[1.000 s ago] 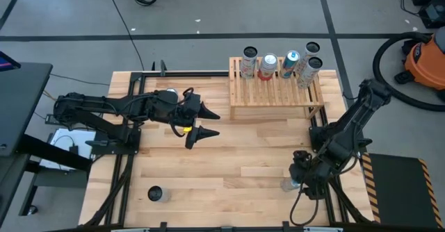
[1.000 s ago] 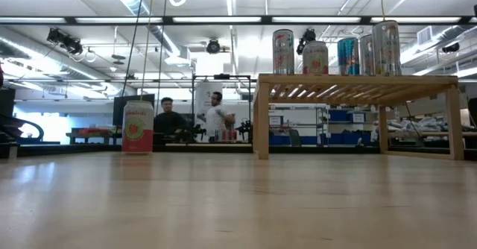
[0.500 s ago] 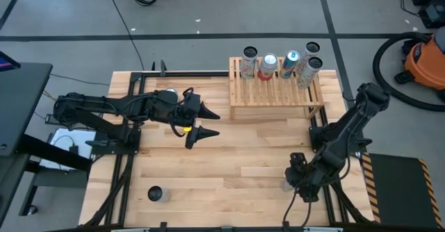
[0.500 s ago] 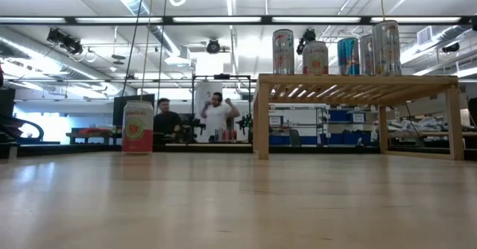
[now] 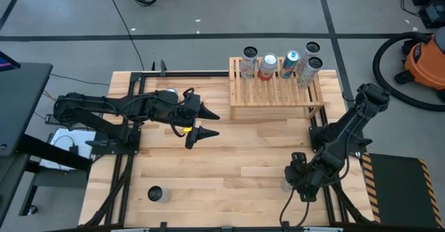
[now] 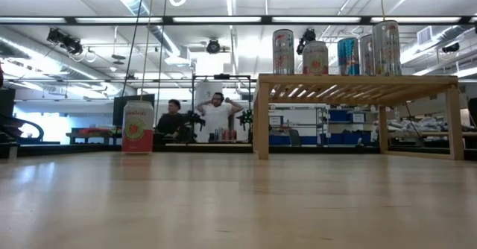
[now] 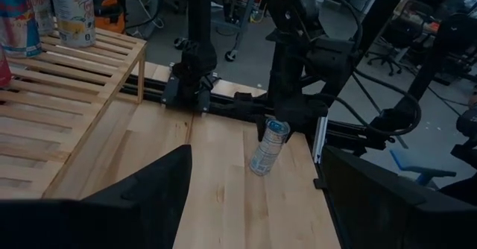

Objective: Place canned beverage on shelf
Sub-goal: Put the blue soda can on the shelf aligned with the other blue soda can

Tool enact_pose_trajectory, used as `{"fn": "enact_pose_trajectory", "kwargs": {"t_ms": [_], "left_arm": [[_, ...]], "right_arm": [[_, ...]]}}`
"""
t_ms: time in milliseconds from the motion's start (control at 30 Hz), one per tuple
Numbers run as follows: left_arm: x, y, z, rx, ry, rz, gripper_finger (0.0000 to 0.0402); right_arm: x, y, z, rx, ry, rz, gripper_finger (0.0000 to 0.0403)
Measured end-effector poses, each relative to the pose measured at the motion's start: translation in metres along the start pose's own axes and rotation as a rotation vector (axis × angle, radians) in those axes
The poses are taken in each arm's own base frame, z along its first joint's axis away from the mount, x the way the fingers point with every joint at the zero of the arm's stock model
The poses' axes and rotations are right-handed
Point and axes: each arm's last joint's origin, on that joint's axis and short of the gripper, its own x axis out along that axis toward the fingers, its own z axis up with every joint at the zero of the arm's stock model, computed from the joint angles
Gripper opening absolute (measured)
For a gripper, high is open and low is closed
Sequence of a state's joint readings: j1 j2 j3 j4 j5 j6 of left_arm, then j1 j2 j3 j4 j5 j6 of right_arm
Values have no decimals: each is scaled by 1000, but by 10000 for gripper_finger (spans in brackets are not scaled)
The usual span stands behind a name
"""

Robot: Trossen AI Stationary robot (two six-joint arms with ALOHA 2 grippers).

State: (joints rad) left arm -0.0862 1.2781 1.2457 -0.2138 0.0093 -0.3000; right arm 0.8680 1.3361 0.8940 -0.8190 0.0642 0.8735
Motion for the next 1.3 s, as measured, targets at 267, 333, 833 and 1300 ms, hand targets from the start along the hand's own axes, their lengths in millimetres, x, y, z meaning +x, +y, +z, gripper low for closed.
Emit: {"fn": "enact_pose_trajectory", "kwargs": {"t_ms": [267,333,833,1300], "left_arm": [[0,0,0,0,0,0,300],[0,0,0,0,1,0,300],[0,0,0,-3,0,0,300],[0,1,-2,-2,25,8,300]], "right_arm": [[-8,-5,4,37,52,-41,248],[-18,-5,9,26,59,-57,248],[-111,-43,59,-22,7,-321,250],[-223,-110,68,70,-273,-396,252]]}}
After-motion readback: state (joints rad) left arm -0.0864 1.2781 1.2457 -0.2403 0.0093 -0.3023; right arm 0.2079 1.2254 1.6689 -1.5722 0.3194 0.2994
